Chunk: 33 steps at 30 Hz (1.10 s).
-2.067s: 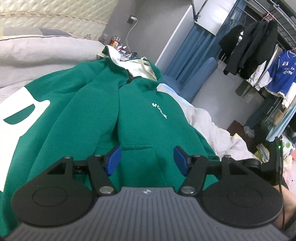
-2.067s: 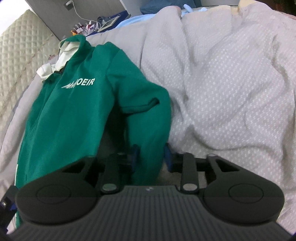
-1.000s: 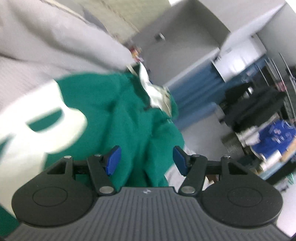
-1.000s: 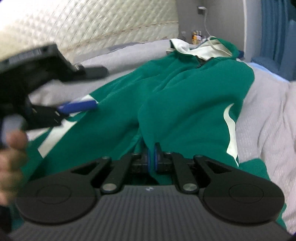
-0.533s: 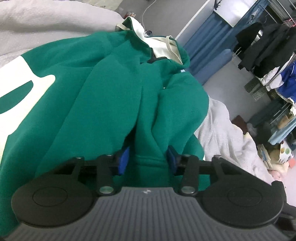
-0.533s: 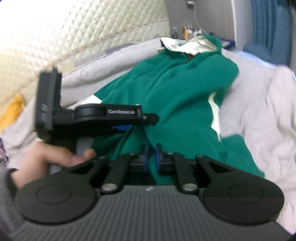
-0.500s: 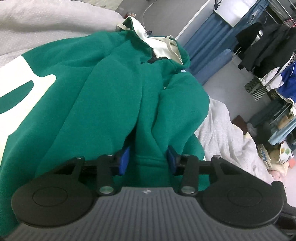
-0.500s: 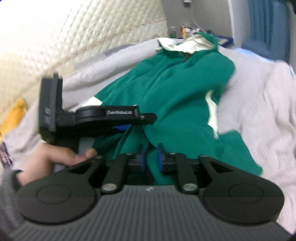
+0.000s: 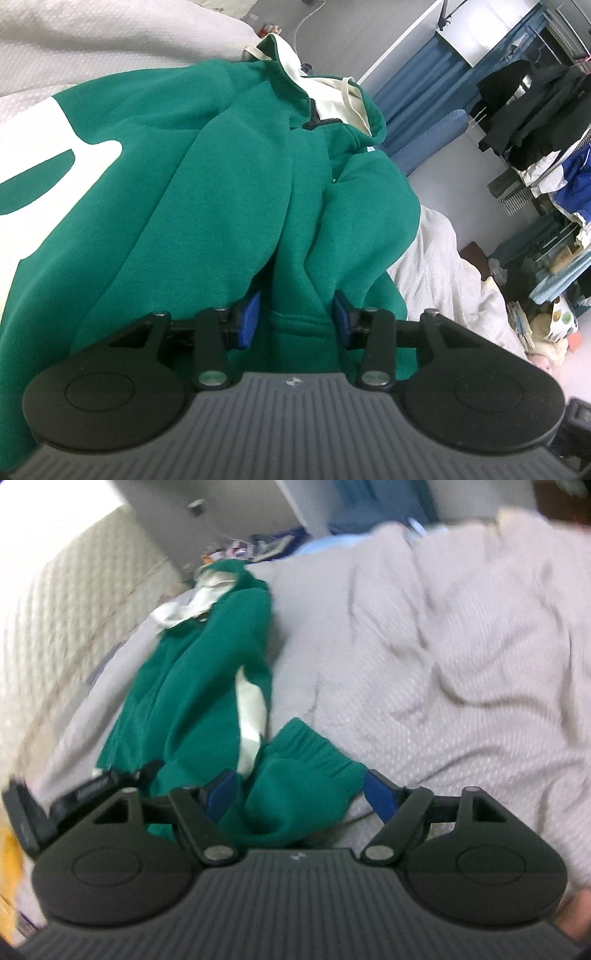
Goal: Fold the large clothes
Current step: 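Lift the held sleeve cuff up off the bed with the right gripper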
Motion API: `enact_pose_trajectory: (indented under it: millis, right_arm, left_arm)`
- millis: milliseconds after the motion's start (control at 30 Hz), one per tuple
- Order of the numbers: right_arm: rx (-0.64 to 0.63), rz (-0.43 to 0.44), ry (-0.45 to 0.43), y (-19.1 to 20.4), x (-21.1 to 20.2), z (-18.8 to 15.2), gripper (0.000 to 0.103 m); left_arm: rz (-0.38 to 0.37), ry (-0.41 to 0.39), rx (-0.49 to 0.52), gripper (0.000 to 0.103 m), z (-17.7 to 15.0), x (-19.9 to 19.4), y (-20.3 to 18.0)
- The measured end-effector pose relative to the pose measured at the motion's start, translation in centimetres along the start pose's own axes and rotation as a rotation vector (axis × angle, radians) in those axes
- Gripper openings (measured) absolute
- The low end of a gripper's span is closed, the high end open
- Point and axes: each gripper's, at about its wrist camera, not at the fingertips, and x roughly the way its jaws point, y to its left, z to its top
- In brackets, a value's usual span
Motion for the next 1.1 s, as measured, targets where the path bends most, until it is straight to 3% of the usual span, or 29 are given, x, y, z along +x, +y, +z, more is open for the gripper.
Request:
enact_pose_trajectory:
  millis: [33, 133, 267, 333, 400, 533, 567, 733, 800, 967, 1100]
  right_arm:
    - [0.051, 0.016, 0.016, -0.7, 0.6, 0.2, 0.078]
    - [0.157, 0.030, 0.058, -2.0, 2.6, 0.5, 0.064]
    - [0.229, 0.003, 0.092, -2.9, 4.8, 0.3, 0.063]
    - [0.247, 0.001, 0.099, -3.0, 5.3, 0.2, 0.058]
    - [0.242, -0.013, 0.104, -3.2, 5.5, 0.2, 0.039]
    - [0.172, -0.047, 0.137, -2.6, 6.4, 0.1, 0.034]
    - [0.206, -0.041, 0.136, -2.8, 6.1, 0.3, 0.033]
    - [0.331, -0.003, 0.088, -4.6, 3.2, -0.1, 0.037]
    - [0.369, -0.011, 0.079, -5.4, 2.4, -0.1, 0.063]
    - [0.446, 0.114, 0.119, -6.7, 4.4, 0.3, 0.063]
    - [0.482, 0.099, 0.155, -6.9, 6.7, 0.4, 0.065]
  left_arm:
    - [0.000, -0.001, -0.003, 0.048, 0.0, 0.0, 0.0]
    - [0.000, -0.004, -0.009, 0.048, 0.0, -0.1, 0.0]
    - [-0.003, -0.009, -0.017, 0.048, -0.2, -0.4, 0.1]
    - [-0.004, -0.012, -0.020, 0.049, -0.2, -0.4, 0.1]
    - [-0.004, -0.015, -0.018, 0.049, -0.2, -0.5, 0.0]
    - [0.002, -0.029, -0.004, 0.049, -0.2, -0.8, -0.4]
    - [0.007, -0.033, -0.001, 0.049, -0.3, -0.9, -0.5]
    - [0.020, -0.044, 0.001, 0.049, -0.5, -1.3, -0.1]
    - [0.023, -0.044, -0.001, 0.049, -0.4, -1.3, 0.0]
    - [0.033, -0.045, -0.022, 0.049, -0.4, -1.2, 0.1]
    - [0.032, -0.043, -0.030, 0.050, -0.4, -1.2, 0.2]
